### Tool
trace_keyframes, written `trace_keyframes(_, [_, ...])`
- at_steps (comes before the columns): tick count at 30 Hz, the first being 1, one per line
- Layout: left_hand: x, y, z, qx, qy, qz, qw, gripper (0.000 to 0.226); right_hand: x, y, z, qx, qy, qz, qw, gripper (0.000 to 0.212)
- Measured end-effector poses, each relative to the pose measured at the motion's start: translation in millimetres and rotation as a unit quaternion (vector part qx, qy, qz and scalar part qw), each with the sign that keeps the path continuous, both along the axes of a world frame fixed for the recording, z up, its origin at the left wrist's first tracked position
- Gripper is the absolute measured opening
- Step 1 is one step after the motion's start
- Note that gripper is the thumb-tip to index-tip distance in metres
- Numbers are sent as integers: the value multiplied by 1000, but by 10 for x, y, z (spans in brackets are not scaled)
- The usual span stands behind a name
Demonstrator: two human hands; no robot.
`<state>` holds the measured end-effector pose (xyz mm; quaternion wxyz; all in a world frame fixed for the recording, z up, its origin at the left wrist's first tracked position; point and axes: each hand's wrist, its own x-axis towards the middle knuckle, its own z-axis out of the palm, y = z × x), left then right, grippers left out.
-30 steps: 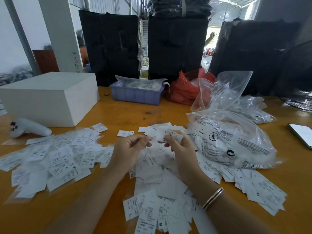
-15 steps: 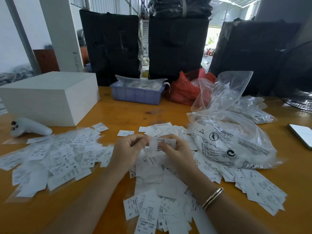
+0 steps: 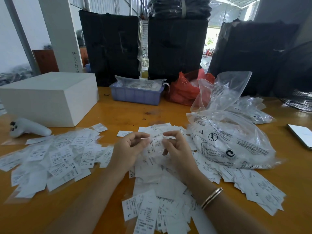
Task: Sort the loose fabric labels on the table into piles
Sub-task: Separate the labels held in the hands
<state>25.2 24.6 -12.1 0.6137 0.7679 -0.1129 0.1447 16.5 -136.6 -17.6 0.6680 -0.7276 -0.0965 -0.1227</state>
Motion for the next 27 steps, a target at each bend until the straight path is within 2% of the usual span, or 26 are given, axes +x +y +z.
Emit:
trace_keyframes(6, [-25,-2,24,9,-2,13,1000,10,7,90,12,-18,1,16,1000,10])
trace_keyframes(12, [-28,1,31,17,7,23,1000,9,3,74,9,30,52,25,998,16])
trace_keyframes(14, [-20,8,28,24,3,27,999,9,10,79,9,21,42,23,999,16])
trace_keyframes(19, [-20,25,26,35,6,-27,999,10,1,82,25,-81,-7,38,996,15])
trace_keyframes(22, [5,65,45,46,8,5,999,8,-4,-8,34,-166,-45,10,985,24])
trace_keyframes(25, [78,185,61,24,9,112,993,9,-8,-132,37,-312,-96,-20,945,23])
trace_keyframes(27, [127,292,32,68,-7,187,980,12,3,-187,8,-440,-103,-5,892,37])
